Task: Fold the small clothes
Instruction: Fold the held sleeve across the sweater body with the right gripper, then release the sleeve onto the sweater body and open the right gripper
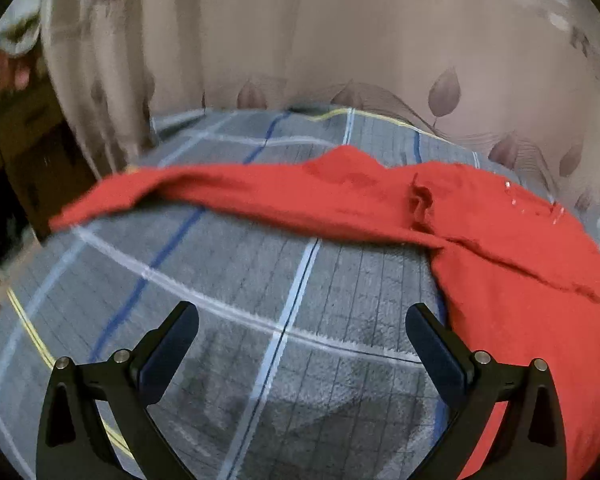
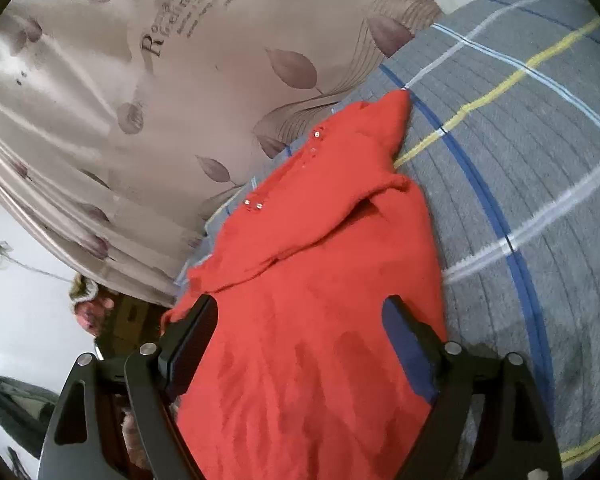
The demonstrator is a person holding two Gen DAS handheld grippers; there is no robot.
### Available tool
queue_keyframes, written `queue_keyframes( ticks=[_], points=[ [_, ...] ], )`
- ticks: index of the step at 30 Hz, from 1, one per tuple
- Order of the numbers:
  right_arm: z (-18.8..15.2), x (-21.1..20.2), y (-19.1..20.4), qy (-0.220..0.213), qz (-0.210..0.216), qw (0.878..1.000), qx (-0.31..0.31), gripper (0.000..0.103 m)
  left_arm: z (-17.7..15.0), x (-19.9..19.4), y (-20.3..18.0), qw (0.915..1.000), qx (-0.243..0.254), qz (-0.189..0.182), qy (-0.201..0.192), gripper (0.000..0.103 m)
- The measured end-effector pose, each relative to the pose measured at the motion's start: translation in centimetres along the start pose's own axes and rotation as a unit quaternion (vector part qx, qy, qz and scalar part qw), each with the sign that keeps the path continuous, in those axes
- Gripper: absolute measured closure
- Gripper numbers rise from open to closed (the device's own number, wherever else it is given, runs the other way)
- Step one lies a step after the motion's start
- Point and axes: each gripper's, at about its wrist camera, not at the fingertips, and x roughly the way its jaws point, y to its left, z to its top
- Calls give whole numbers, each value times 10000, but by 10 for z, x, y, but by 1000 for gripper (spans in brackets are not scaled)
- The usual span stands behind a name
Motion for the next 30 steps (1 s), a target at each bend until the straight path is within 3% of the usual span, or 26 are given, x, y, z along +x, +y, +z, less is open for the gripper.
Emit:
queue_keyframes(
  ticks=[4,6,8,10,11,14,17,25,26,28,30],
  points=[
    [20,9,18,-42,-450,9980,-446,20,-3,6,18,9981,-531,-237,180,0],
    [35,16,26,-77,-1148,9896,-859,22,-5,5,30,9953,-898,-345,148,0],
    [50,22,23,-96,-1837,9756,-1197,34,-8,1,39,9919,-1171,-478,60,0],
    [60,26,15,88,-2309,9627,-1408,67,-9,-1,44,9903,-1288,-521,-18,0],
    [62,28,9,260,-2551,9548,-1505,72,-10,-2,45,9898,-1330,-509,-47,0],
    [59,22,-1,388,-2504,9547,-1557,72,-8,-1,45,9901,-1313,-493,-33,0],
    [56,23,-3,415,-2654,9473,-1748,72,-8,0,42,9912,-1242,-448,-6,0],
    [59,61,11,587,-2677,9393,-2063,73,-10,2,43,9907,-1298,-399,-13,0],
    [60,62,12,517,-2742,9370,-2103,75,-10,1,43,9906,-1307,-408,-16,0],
    [65,63,10,418,-2820,9366,-2039,94,-10,1,43,9906,-1307,-409,-14,0],
    [68,65,5,438,-2847,9370,-1978,95,-10,1,44,9906,-1308,-410,-10,0]
  ],
)
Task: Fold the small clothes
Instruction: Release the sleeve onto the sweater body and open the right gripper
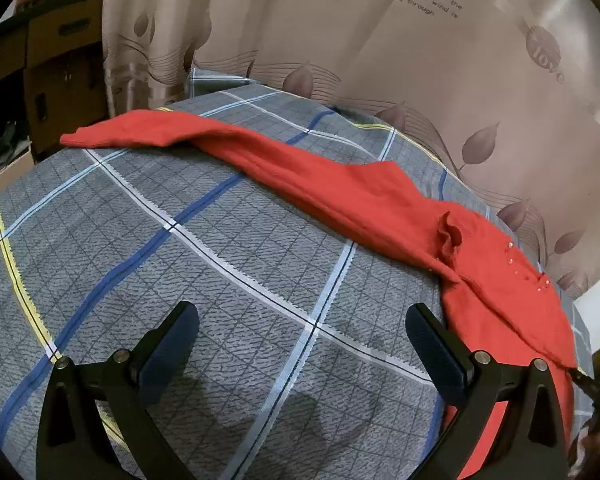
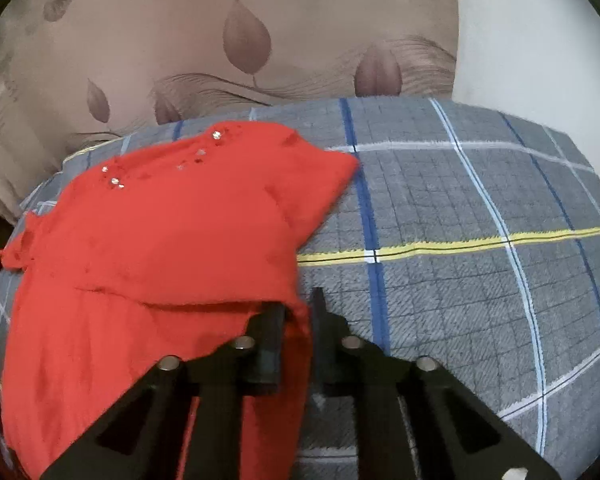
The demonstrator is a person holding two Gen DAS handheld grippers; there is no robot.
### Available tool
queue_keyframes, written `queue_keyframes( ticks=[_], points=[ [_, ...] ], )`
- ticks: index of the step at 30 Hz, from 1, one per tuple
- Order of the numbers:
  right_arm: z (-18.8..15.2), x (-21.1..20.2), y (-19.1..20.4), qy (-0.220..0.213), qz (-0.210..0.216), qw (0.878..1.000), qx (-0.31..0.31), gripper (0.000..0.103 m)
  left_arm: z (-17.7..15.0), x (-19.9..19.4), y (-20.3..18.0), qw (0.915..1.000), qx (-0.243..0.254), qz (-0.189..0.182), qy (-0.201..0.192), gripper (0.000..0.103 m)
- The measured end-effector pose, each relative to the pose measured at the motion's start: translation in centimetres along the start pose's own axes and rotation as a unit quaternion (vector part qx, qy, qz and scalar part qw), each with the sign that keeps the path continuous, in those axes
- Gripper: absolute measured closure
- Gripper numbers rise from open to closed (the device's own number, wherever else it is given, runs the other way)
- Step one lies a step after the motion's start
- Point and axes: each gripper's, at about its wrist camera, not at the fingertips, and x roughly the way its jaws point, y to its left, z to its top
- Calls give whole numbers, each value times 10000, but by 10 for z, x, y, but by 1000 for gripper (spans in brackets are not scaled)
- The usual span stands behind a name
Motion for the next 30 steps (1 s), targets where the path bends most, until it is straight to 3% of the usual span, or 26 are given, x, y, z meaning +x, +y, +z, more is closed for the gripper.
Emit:
queue_keyframes(
  ticks=[5,9,11,15,18,20,23,27,30],
  points=[
    [-8,-9,3,-234,-620,9976,-210,98,1,0,2,10000,-57,-45,-13,0],
    [-8,-12,-6,-185,-719,9972,-16,97,0,-2,2,9999,-86,-64,-28,0],
    [-7,-10,-6,-102,-654,9978,28,94,0,-2,2,9999,-97,-76,-35,0],
    [-8,-16,-27,-5,29,9978,658,88,0,-2,2,9999,-118,-90,-42,0],
    [-19,-28,-37,4,226,9959,874,85,0,-2,3,9999,-115,-89,-43,0],
    [-22,-44,-37,-247,259,9951,926,85,-1,-2,3,9999,-114,-83,-50,0],
    [-5,-62,-15,-653,150,9965,490,85,-1,-4,4,9998,-153,-83,-90,0],
    [41,-36,15,-695,64,9976,-20,86,-1,-7,11,9991,-332,-213,-145,0],
    [57,18,27,16,-91,9998,-182,88,4,-10,26,9968,-654,-453,-118,0]
  ],
)
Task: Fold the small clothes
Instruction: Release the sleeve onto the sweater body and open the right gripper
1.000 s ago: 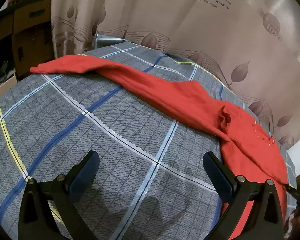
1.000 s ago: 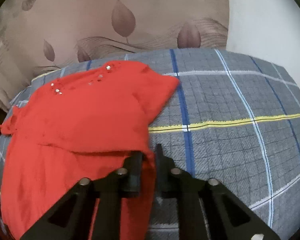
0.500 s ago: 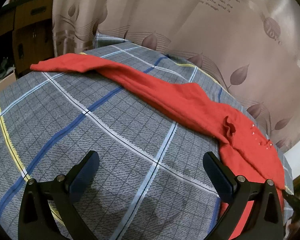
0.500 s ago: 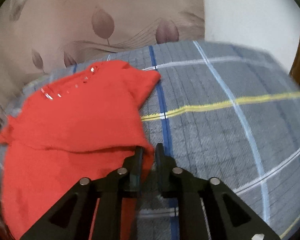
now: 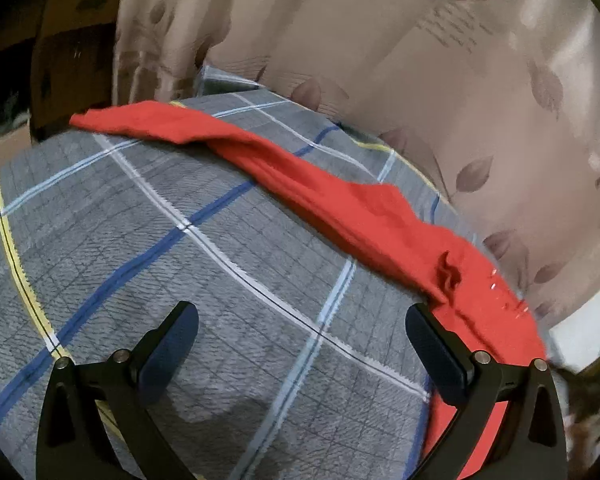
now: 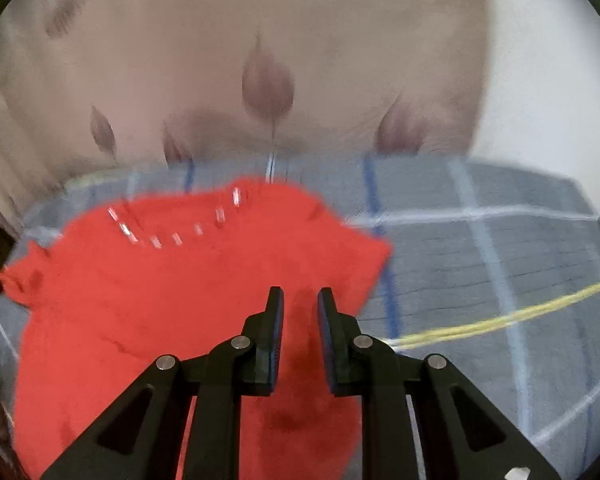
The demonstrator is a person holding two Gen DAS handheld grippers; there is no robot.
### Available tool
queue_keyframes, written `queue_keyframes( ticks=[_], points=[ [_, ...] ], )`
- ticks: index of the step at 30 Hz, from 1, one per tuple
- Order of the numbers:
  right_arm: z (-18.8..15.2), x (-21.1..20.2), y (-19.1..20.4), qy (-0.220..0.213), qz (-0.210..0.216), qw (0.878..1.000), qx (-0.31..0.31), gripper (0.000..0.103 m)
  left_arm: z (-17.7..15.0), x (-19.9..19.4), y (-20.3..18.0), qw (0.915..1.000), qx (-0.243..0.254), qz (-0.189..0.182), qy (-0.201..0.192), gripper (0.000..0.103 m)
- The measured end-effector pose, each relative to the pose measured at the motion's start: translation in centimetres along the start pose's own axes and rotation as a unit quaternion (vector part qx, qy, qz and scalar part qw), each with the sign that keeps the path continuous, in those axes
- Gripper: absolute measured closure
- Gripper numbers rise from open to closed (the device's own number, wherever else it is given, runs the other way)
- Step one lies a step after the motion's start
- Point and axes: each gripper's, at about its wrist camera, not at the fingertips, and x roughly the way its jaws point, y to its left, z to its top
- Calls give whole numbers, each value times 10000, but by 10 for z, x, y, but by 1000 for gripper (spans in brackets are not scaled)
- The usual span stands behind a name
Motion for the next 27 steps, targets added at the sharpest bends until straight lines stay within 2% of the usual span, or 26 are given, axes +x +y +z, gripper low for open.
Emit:
queue_keyframes(
  ticks=[1,2,4,7,10,12,15,21,23,24,25,26,27],
  points=[
    [-1,14,2,239,-171,9996,-37,88,3,-1,6,9998,-133,-111,34,0],
    [-3,17,5,175,-290,9994,-83,89,8,-2,13,9994,-244,-230,46,0],
    [-7,2,13,-63,-430,9990,-112,88,23,-4,25,9996,-264,-119,9,0],
    [-29,-37,23,-823,-227,9962,-182,85,49,-6,54,9990,-431,89,-31,0],
    [-59,-56,40,-1090,-98,9927,-502,79,70,2,84,9958,-855,-143,285,0],
    [-76,-58,47,-1100,-43,9921,-606,79,84,6,95,9931,-1085,-342,279,0],
    [-84,-51,57,-900,-16,9937,-662,79,106,22,107,9918,-1217,-231,314,0],
    [-82,-45,51,-683,-55,9962,-537,74,131,39,130,9885,-1458,-384,-111,4],
    [-83,-44,49,-657,-75,9969,-437,72,138,45,131,9911,-1306,-230,-140,43],
    [-84,-45,48,-643,-82,9971,-405,72,141,53,134,9911,-1309,-230,17,96],
    [-84,-44,47,-640,-88,9971,-391,71,142,61,137,9900,-1387,-187,200,99],
    [-84,-44,46,-639,-97,9972,-379,70,143,62,138,9885,-1493,-167,192,99],
    [-84,-43,46,-639,-95,9972,-374,68,146,56,134,9881,-1520,-218,22,99]
  ],
)
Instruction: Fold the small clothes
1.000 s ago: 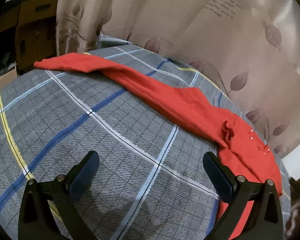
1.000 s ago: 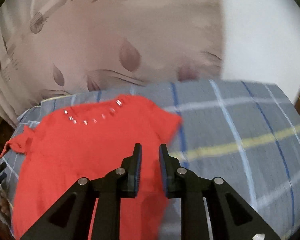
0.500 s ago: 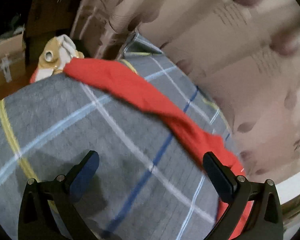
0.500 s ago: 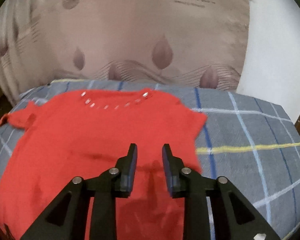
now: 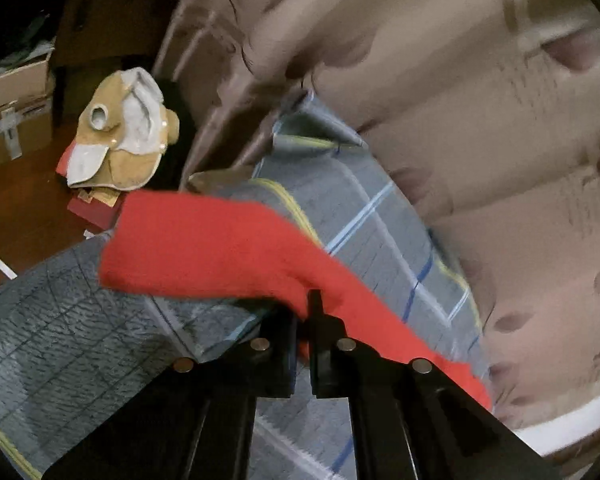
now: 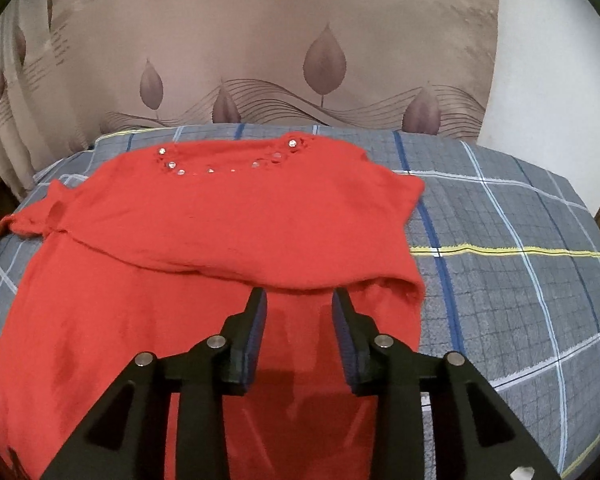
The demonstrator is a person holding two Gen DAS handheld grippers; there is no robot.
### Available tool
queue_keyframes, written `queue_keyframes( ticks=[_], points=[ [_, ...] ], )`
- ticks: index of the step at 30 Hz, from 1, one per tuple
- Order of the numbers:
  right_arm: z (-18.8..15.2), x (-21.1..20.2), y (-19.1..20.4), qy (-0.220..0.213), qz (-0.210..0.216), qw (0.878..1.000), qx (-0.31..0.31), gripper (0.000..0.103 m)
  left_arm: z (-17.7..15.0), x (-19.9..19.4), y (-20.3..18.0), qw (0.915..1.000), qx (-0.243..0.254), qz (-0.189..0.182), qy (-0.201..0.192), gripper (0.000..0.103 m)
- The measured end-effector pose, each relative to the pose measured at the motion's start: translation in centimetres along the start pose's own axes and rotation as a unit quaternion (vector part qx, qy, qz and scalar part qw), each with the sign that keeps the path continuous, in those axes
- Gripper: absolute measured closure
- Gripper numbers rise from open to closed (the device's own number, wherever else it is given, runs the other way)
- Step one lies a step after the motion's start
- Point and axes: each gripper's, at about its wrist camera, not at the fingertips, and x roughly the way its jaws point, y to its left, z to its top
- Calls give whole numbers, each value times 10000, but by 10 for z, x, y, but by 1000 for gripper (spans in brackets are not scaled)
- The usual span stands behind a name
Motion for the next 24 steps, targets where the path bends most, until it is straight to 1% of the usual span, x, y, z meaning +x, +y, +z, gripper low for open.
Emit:
queue_keyframes(
  ticks=[1,3,5,7,8,9,10,11,13,14,17,20,22,23,24],
  points=[
    [0,0,0,0,9,10000,6,66,3,-4,-5,9999,34,-90,-71,99],
    [-1,-1,-2,-22,20,10000,32,63,9,-27,-32,9977,251,-512,-365,99],
    [-1,-2,-4,-54,72,9999,75,60,11,-51,-68,9930,736,-692,-612,99],
    [-2,-3,-8,-95,143,9997,156,55,7,-75,-117,9839,1321,-958,-727,99],
    [-2,-3,-10,-109,169,9996,193,55,4,-82,-133,9805,1490,-1043,-745,99],
    [-2,-4,-12,-133,214,9993,258,55,-3,-92,-161,9739,1806,-1167,-722,99],
    [-3,-4,-14,-149,236,9992,299,55,-7,-95,-175,9707,1944,-1234,-688,99],
    [-3,-5,-16,-173,265,9989,357,55,-11,-100,-190,9671,2061,-1341,-649,99],
    [-4,-7,-22,-236,322,9980,485,53,-18,-107,-212,9630,2106,-1587,-556,99],
    [-4,-8,-24,-258,366,9975,544,53,-22,-108,-222,9608,2172,-1642,-518,99],
    [-4,-6,-29,-243,441,9966,654,53,-40,-111,-263,9497,2545,-1736,-564,99],
    [-5,-8,-28,-285,466,9963,659,51,-74,-110,-310,9353,2922,-1951,-424,99],
    [-6,-10,-32,-342,508,9952,759,50,-108,-105,-346,9204,3274,-2121,-263,99],
    [-6,-11,-35,-372,543,9942,847,50,-127,-101,-362,9113,3482,-2189,-182,99],
    [-7,-12,-40,-395,582,9928,967,50,-152,-96,-381,8996,3733,-2266,-83,99]
  ],
)
